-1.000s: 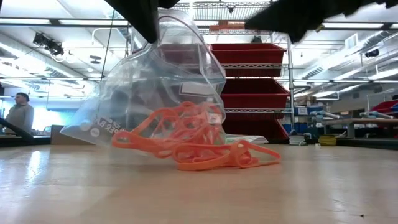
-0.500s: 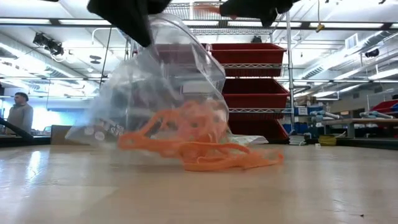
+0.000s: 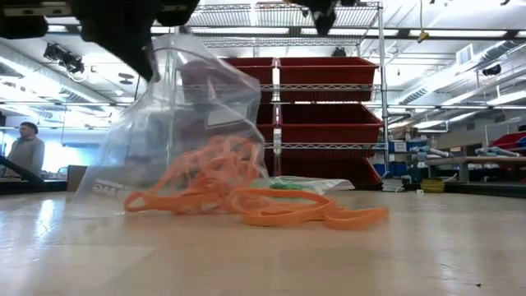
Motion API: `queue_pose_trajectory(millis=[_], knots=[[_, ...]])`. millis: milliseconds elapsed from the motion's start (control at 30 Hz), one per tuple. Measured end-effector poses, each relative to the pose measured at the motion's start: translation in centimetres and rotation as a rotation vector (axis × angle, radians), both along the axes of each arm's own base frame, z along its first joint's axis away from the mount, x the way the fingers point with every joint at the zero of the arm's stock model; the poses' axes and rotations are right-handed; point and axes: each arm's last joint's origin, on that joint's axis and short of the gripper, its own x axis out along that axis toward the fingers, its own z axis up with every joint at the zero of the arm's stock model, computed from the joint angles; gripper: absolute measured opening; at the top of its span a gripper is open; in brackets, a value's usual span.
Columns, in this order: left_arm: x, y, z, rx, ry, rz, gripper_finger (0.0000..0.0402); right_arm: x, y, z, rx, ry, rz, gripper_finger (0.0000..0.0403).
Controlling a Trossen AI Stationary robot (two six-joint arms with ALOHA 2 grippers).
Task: Sort rubber bands
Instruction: Put the orange rubber band into the transparent zip bag
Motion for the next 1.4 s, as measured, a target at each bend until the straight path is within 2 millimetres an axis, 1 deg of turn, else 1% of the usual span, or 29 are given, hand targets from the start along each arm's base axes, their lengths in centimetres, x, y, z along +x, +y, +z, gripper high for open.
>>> queue_pose_trajectory(millis=[67,133,233,333,500,633,733,833,967,1033,1167,1300,1400], knots=[[0.2,-0.1,0.2,-0.008,-0.029,-0.007,0.0001,0.4,-0.2,-0.1,-0.002,0.016,0.010,0.0000],[0.5,-0.3,0.5,-0.030,-0.063,-0.025,0.0001,1.4,-0.4,0.2,0.003,0.005,0.031,0.0000],[0.8,-0.5,0.7,-0.070,-0.095,-0.057,0.0000,3.0,-0.3,-0.2,-0.002,0.035,0.079,0.0000],[0.6,-0.6,0.8,0.006,-0.112,-0.065,0.0000,4.3,-0.1,-0.5,-0.032,0.095,0.087,0.0000],[-0.6,-0.6,-0.6,0.175,-0.085,-0.054,0.0000,5.7,-0.2,-0.3,-0.041,0.159,0.093,0.0000],[-2.0,-0.6,-2.1,0.307,-0.078,-0.059,0.0000,6.0,-0.6,-0.1,-0.015,0.167,0.097,0.0000],[-2.6,-0.7,-2.8,0.313,-0.107,-0.064,0.0000,6.1,-1.0,0.0,0.015,0.174,0.091,0.0000],[-3.1,-0.8,-3.0,0.328,-0.113,-0.073,0.0000,6.3,-1.2,0.0,0.032,0.189,0.087,0.0000],[-3.5,-1.2,-2.5,0.349,-0.131,-0.126,0.0000,7.0,-1.3,0.1,0.031,0.210,0.081,0.0000],[-3.5,-1.3,-2.2,0.368,-0.153,-0.149,0.0000,7.7,-1.2,0.4,0.027,0.217,0.083,0.0000],[-3.6,-1.3,-1.2,0.427,-0.193,-0.160,0.0000,9.1,-1.2,0.2,-0.023,0.313,0.076,0.0000],[-3.6,-1.3,-0.1,0.423,-0.226,-0.151,0.0000,10.4,-1.3,-0.8,-0.061,0.461,0.072,0.0000],[-3.7,-1.6,0.2,0.432,-0.230,-0.170,0.0000,11.2,-1.4,-1.3,-0.073,0.528,0.060,0.0000]])
